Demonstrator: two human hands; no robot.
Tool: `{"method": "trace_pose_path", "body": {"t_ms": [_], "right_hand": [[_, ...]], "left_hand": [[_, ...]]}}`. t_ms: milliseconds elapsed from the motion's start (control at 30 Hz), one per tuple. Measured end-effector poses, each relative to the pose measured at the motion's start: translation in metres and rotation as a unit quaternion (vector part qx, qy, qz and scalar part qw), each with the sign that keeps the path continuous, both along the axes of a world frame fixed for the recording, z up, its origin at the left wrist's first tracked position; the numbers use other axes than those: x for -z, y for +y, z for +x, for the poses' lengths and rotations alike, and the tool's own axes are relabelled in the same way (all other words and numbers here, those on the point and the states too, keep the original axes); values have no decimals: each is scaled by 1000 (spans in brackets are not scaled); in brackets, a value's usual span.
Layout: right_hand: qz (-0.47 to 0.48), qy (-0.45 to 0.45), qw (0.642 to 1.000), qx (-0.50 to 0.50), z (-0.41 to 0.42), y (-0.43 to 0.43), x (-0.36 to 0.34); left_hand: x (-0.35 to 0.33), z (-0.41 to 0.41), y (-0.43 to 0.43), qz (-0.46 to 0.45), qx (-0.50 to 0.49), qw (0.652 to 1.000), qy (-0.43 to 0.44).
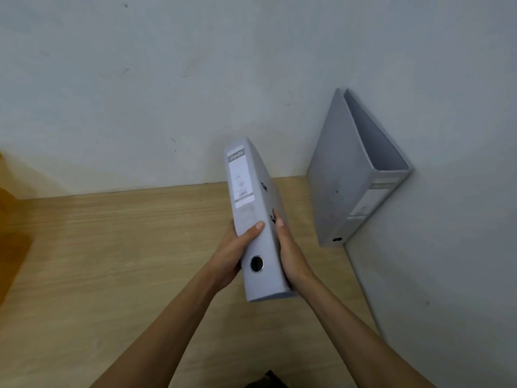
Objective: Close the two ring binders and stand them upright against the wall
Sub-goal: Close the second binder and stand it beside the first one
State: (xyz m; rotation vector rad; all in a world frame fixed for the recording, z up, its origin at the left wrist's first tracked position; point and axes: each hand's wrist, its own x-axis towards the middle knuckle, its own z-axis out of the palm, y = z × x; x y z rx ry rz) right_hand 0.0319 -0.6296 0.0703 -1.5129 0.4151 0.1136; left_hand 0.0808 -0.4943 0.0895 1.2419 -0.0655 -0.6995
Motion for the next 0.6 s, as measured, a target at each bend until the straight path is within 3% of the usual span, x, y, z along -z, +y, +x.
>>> {"method": "trace_pose_path", "body": {"t_ms": [300,600], "right_hand": [[-94,-171,981,4,6,-46,-56],[-108,-168,978,55,-21,-82,-43]], "left_hand": [[-16,-1,-28,107,37,966,-235],[-2,-3,-54,184,108,931,-296]]}}
